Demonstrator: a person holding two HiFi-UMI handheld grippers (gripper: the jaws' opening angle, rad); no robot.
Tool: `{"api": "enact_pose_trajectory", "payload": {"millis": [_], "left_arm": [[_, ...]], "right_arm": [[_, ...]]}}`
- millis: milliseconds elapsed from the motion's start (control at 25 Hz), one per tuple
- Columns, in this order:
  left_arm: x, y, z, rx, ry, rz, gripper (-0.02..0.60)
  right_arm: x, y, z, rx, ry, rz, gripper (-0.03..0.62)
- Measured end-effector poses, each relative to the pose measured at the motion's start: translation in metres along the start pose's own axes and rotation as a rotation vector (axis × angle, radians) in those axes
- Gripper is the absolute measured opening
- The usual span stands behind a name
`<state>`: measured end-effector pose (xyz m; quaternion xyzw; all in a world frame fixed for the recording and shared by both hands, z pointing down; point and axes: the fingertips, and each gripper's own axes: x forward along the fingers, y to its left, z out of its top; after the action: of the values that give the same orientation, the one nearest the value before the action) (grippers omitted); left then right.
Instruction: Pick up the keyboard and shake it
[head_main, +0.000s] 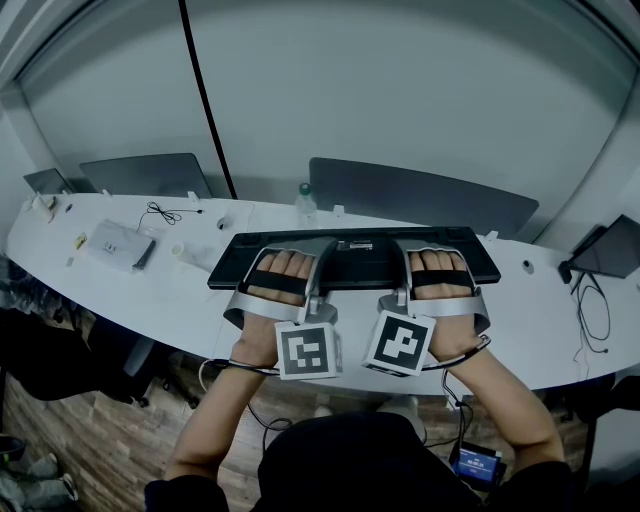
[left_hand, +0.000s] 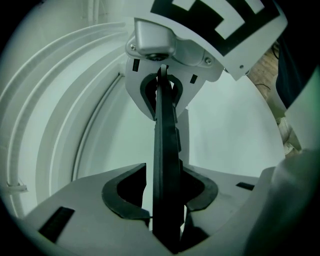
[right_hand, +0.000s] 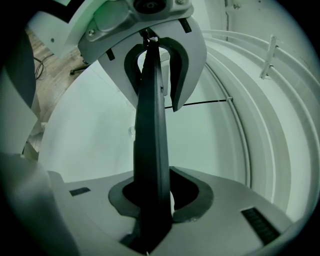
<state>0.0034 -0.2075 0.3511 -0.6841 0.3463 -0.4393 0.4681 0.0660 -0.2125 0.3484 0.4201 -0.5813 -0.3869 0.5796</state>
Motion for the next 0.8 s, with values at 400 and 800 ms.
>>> {"api": "enact_pose_trajectory", "payload": {"millis": [400, 800], "left_arm": [[-0.0028, -0.0099, -0.0029, -0.055, -0.006, -0.037, 0.146], [-0.0037, -0.0085, -0.0042, -0.101, -0.02, -0.039, 0.139]], "right_arm": [[-0.0035, 0.0057, 0.0039, -0.05, -0.01, 0.004, 0.127], [-0.0073, 0.0051, 0.0056, -0.1, -0.017, -0.017, 0.153]]}}
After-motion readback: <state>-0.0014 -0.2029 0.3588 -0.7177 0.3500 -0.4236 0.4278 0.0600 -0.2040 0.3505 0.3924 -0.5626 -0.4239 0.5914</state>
